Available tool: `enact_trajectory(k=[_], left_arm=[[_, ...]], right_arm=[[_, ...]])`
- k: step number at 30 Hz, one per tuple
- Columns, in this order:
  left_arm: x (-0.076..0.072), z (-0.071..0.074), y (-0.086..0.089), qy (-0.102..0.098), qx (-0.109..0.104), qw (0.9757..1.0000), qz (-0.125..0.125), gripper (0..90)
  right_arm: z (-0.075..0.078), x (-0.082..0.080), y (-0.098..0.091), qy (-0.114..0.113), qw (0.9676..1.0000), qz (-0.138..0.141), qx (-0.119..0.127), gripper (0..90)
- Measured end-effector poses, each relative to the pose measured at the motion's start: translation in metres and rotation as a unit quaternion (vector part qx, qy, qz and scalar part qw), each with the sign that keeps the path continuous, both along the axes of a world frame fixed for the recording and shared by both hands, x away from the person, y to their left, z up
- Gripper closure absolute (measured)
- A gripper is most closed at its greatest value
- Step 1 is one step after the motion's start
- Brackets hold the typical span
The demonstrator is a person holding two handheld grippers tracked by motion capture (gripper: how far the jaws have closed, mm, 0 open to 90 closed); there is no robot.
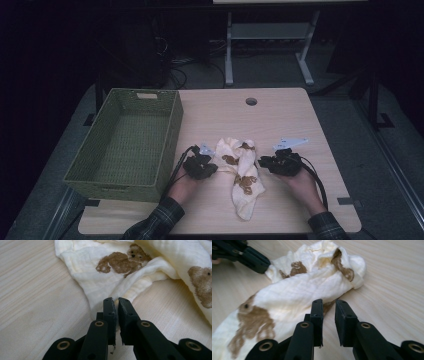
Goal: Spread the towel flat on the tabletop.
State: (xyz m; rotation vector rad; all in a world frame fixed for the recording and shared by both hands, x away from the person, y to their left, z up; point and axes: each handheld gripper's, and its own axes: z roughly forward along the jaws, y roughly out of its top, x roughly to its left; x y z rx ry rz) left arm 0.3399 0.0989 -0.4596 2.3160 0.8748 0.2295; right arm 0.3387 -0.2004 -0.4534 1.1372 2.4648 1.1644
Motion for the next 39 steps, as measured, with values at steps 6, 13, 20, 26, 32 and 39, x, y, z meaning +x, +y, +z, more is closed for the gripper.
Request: enact_trajectory(k=[6, 13, 20, 26, 32, 39], left_arm=[[0.0, 0.0, 0.0, 0.0, 0.0, 1.0, 0.0, 83.5], [0.0, 0.0, 0.0, 0.0, -0.001, 1.0, 0.0, 83.5], [0.0, 0.0, 0.0, -0.002, 0.0, 1.0, 0.0, 83.5], [-0.001, 0.0, -0.001, -0.001, 0.001, 1.0, 0.002, 83.5], [-0.001, 0.0, -0.001, -0.002, 0.002, 1.0, 0.0, 83.6], [-0.001, 0.0, -0.001, -0.001, 0.004, 1.0, 0.0, 83.6]], right_arm=[[-0.014, 0.013, 0.009, 0.009, 0.9999, -0.01, -0.009, 76.2], [-0.019, 0.018, 0.021, 0.011, 0.9999, -0.007, 0.001, 71.0], [-0.02, 0.015, 0.024, -0.006, 0.9995, -0.019, -0.024, 67.6], [-0.019, 0.009, 0.026, -0.008, 0.9995, -0.01, -0.029, 84.2], [-0.018, 0.011, 0.02, 0.004, 0.9996, -0.018, -0.022, 88.9], [-0.008, 0.012, -0.003, -0.012, 0.9984, -0.053, -0.012, 89.3]])
